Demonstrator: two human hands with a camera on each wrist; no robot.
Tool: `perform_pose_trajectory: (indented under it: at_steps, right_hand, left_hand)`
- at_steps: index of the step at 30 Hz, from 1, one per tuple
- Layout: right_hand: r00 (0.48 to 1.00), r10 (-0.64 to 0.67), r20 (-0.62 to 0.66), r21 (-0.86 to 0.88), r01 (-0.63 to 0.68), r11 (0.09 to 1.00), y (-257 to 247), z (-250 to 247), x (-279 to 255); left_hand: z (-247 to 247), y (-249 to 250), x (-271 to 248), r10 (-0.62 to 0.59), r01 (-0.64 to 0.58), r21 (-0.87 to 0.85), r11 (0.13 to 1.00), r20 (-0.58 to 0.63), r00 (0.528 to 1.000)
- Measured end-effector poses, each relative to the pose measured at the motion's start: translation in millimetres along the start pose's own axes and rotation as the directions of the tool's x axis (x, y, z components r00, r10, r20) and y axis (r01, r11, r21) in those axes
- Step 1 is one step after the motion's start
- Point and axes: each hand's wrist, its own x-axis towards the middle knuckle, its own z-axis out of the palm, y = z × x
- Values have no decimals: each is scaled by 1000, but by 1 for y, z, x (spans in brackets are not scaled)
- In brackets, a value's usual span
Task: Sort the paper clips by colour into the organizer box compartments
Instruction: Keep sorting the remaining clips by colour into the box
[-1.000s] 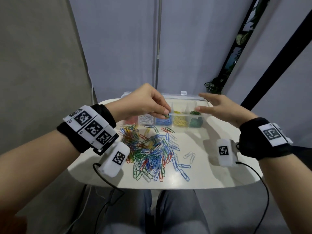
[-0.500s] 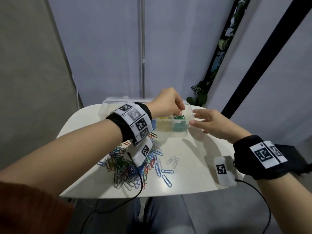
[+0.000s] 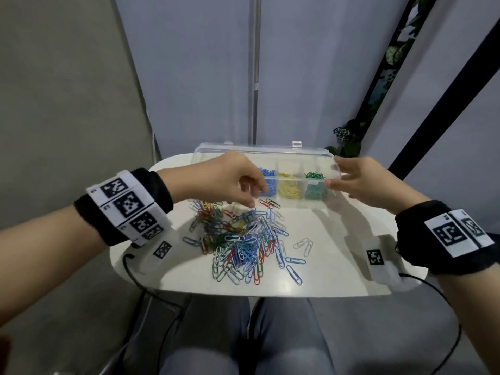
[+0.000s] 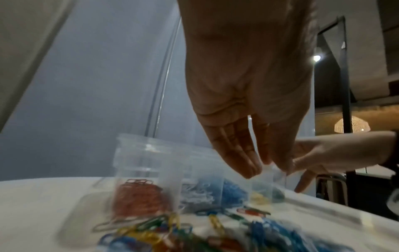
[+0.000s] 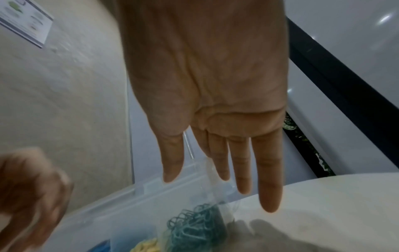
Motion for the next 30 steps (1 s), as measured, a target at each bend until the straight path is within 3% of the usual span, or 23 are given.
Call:
perform_pose_trajectory:
  at_steps: [5, 9, 18, 24, 26, 30]
  right_hand:
    - [997, 71, -38, -134, -76, 988, -5, -1, 5]
    - [991, 71, -113, -162, -89, 983, -10, 3, 6]
    - [980, 176, -90, -186, -190, 964, -14, 3, 11]
    - [977, 193, -92, -105, -202, 974, -16, 5, 8]
    - [978, 189, -93, -101, -198, 975, -16, 5, 7]
    - [977, 190, -93, -93, -199, 976, -17, 6, 6]
  left_hand:
    - [20, -25, -12, -125, 110, 197, 974, 64, 990]
    - [34, -29, -12, -132, 114, 254, 960, 54, 990]
    - [32, -34, -16, -144, 143, 78, 987, 8, 990]
    - [25, -33, -30, -17, 15, -28, 1000, -62, 998]
    - [20, -28, -38, 24, -25, -87, 996, -22, 999]
    - [16, -21, -55, 83, -63, -112, 992, 192, 978]
